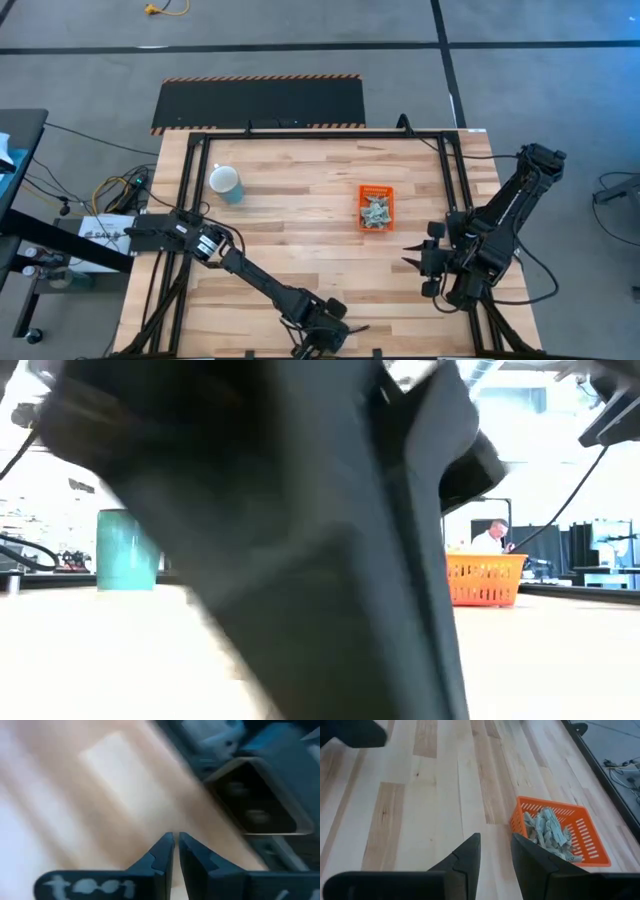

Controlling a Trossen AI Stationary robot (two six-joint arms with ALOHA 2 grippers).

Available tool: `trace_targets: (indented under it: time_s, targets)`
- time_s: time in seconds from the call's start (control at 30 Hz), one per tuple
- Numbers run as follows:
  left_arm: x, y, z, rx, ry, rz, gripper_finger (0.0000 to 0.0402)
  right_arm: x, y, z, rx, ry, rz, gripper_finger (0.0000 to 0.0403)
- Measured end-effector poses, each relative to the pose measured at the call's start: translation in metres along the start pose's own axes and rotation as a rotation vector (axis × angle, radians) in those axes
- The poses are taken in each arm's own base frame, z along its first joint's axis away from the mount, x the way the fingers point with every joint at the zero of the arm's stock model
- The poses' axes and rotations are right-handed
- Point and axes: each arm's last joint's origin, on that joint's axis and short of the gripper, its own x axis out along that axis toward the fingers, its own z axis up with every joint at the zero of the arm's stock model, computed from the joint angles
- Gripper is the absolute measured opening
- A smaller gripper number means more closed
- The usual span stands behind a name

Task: Pick and place Stevia / Truvia into bins
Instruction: Return to Home Position

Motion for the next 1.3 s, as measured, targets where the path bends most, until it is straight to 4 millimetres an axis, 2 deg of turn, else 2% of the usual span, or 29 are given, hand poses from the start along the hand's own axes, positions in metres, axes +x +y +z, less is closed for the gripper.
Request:
trace_targets:
  time_s: [0.23, 0.93, 1.07, 1.3]
  targets:
    - [-0.004, 0.021, -0.005, -0.064, 0.032, 0.055, 0.0002, 0.000, 0.000, 0.000, 0.035, 0.002, 0.005, 0.0101]
    - [-0.016, 0.081, -0.014, -0.176, 0.033, 0.175, 0.0000, 0.000, 0.001, 0.000, 0.072, 0.014, 0.020, 0.0101]
    - [-0.020, 0.093, -0.013, -0.267, 0.029, 0.276, 0.0000, 0.000, 0.001, 0.000, 0.077, 0.014, 0.019, 0.0101]
    - [-0.034, 0.125, -0.012, -0.357, 0.008, 0.529, 0.0000, 0.000, 0.001, 0.000, 0.083, 0.015, 0.018, 0.0101]
